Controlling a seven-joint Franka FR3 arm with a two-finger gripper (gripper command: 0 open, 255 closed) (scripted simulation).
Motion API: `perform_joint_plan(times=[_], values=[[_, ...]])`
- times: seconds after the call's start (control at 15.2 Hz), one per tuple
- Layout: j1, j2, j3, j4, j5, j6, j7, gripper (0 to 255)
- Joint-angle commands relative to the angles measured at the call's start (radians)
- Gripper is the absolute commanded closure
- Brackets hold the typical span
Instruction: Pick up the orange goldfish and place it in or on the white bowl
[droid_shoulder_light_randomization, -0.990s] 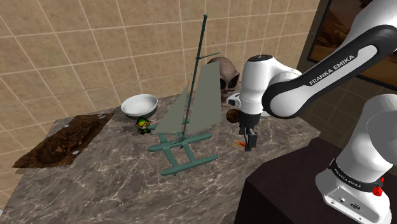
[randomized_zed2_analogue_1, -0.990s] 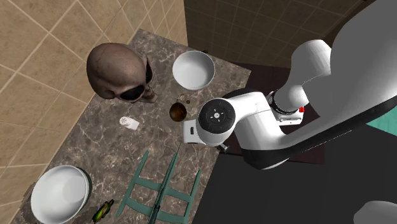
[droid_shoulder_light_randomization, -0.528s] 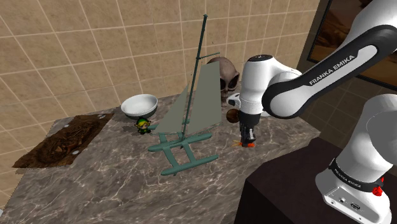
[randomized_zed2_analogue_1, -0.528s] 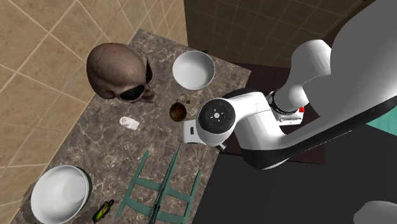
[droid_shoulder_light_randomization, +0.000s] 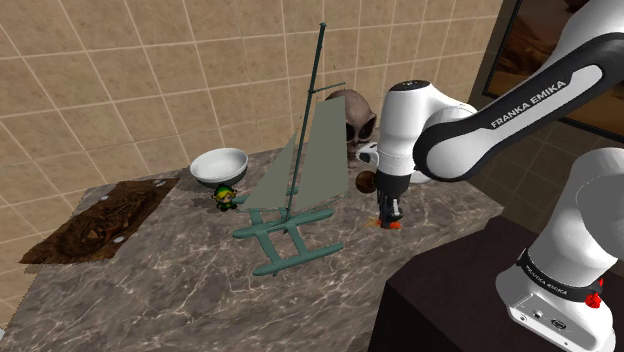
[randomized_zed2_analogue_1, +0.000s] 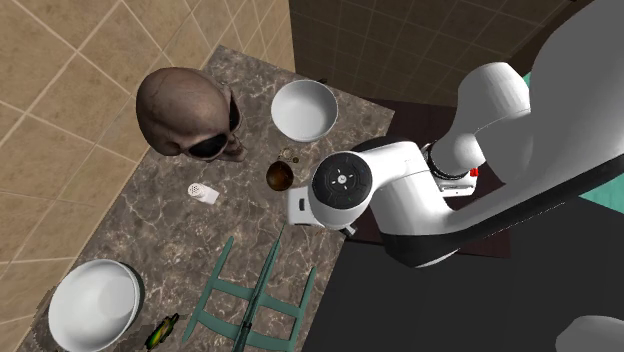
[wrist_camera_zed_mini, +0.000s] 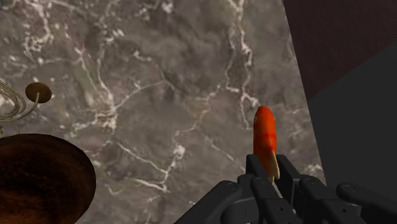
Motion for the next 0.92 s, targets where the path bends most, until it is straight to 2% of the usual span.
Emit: perform_joint_plan(times=[0.0,0.86], values=[[0.0,-0.024,-0.003,0.011,-0.001,-0.035,0.0,255],[-0.001,-0.15,-0.021,0.102,-0.011,-0.252,0.007,255]])
